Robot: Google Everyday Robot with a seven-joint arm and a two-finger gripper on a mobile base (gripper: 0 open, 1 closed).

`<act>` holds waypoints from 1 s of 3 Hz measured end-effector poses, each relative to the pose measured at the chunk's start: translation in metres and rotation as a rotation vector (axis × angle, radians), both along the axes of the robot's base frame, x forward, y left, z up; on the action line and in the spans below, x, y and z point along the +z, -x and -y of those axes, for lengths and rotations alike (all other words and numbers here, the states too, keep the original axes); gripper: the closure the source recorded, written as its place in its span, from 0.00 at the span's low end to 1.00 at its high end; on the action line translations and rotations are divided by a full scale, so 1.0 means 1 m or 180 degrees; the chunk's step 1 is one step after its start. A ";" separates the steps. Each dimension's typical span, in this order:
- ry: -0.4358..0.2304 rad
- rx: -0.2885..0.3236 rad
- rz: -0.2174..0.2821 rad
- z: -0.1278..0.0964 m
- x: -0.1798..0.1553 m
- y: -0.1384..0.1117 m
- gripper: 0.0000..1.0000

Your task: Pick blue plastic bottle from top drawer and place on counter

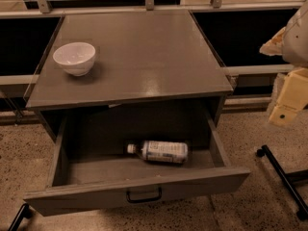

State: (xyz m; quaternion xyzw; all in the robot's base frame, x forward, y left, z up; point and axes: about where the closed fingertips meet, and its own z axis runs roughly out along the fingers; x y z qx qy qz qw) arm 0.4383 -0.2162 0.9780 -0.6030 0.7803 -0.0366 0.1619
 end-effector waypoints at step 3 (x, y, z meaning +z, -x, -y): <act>0.0328 0.0179 -0.0201 -0.024 -0.068 -0.020 0.00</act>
Offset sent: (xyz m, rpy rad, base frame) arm 0.0226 0.0180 -0.0578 -0.1175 0.0864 0.0411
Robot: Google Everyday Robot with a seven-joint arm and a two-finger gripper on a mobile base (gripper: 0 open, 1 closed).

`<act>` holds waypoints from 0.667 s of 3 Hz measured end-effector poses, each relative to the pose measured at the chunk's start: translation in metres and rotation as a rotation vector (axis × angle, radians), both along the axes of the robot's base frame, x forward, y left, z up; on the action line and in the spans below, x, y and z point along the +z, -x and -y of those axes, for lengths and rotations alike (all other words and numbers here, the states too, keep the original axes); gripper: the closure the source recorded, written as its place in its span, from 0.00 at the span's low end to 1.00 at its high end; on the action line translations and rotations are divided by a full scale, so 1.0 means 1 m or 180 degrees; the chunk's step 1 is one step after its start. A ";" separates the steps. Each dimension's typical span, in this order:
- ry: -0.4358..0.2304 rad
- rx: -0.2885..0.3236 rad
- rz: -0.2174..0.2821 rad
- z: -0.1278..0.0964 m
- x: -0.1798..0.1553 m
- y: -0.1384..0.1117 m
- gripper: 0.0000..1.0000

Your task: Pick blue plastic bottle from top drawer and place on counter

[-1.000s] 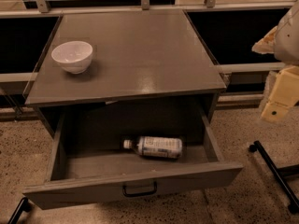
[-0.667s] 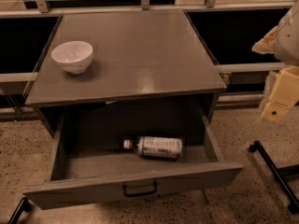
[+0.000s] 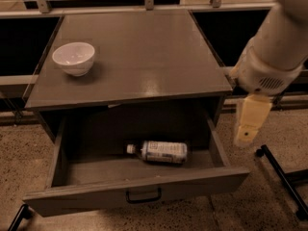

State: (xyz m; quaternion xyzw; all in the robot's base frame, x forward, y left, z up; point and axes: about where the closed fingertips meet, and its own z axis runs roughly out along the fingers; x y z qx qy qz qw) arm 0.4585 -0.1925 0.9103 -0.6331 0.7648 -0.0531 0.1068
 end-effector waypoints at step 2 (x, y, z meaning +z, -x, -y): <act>0.0164 0.0426 -0.0279 -0.051 -0.098 0.002 0.00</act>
Offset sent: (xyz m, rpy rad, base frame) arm -0.0041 0.0759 -0.1326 -0.0565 0.1175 0.2051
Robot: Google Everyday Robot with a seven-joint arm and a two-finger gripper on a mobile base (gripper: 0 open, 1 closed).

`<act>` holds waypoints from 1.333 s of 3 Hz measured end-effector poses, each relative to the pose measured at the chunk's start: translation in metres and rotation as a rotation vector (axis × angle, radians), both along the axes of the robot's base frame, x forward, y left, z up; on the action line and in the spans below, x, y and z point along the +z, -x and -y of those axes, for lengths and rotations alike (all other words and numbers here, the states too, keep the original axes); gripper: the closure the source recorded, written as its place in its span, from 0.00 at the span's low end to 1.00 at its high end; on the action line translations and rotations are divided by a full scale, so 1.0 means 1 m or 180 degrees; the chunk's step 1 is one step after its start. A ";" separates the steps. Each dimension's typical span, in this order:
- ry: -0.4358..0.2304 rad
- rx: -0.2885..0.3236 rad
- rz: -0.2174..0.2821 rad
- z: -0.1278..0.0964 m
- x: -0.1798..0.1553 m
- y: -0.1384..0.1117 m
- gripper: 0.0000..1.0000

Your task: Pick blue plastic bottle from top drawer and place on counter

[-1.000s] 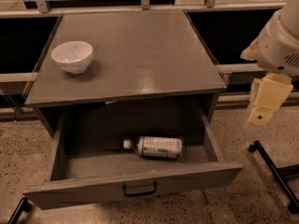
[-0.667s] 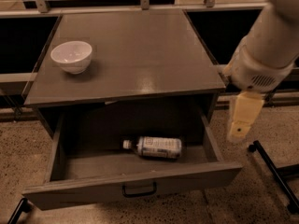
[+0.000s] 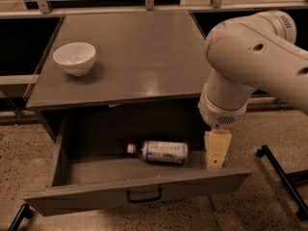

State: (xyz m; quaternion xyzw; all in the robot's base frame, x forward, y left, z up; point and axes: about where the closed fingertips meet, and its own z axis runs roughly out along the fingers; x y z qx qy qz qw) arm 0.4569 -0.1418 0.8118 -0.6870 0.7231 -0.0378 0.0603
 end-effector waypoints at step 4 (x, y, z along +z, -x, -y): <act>-0.0118 0.0528 -0.0097 -0.087 -0.070 -0.022 0.38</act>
Offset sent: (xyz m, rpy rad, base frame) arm -0.0116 0.0780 -0.0607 0.0362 0.0574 0.1693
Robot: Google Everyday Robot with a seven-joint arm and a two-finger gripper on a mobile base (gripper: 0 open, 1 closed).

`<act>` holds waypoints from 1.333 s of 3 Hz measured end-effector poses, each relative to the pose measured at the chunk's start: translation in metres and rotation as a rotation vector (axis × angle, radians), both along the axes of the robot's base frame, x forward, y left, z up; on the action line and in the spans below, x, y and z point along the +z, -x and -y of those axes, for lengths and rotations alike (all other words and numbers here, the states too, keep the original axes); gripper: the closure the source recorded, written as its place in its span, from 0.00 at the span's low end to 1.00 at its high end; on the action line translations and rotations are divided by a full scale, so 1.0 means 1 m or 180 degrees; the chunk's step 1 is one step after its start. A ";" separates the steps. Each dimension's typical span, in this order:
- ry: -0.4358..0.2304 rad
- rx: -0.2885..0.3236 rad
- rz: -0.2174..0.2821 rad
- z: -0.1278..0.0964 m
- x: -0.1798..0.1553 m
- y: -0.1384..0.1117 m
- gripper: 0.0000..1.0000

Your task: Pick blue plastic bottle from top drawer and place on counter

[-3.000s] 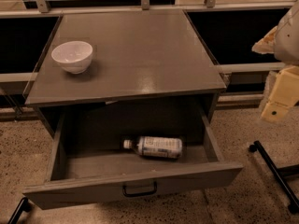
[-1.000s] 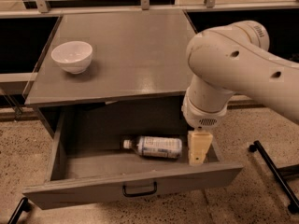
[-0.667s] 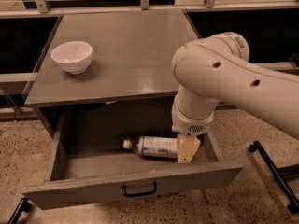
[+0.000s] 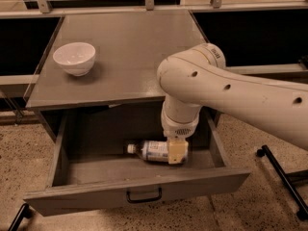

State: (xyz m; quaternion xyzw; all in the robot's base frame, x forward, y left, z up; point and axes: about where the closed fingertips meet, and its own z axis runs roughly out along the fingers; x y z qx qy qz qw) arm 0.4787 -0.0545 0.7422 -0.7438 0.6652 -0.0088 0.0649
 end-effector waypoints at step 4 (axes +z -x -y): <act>-0.0043 -0.0241 -0.0039 -0.025 -0.070 -0.045 0.33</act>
Offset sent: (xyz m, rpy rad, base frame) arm 0.0318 0.0397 -0.0533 0.0270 -0.0171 -0.0089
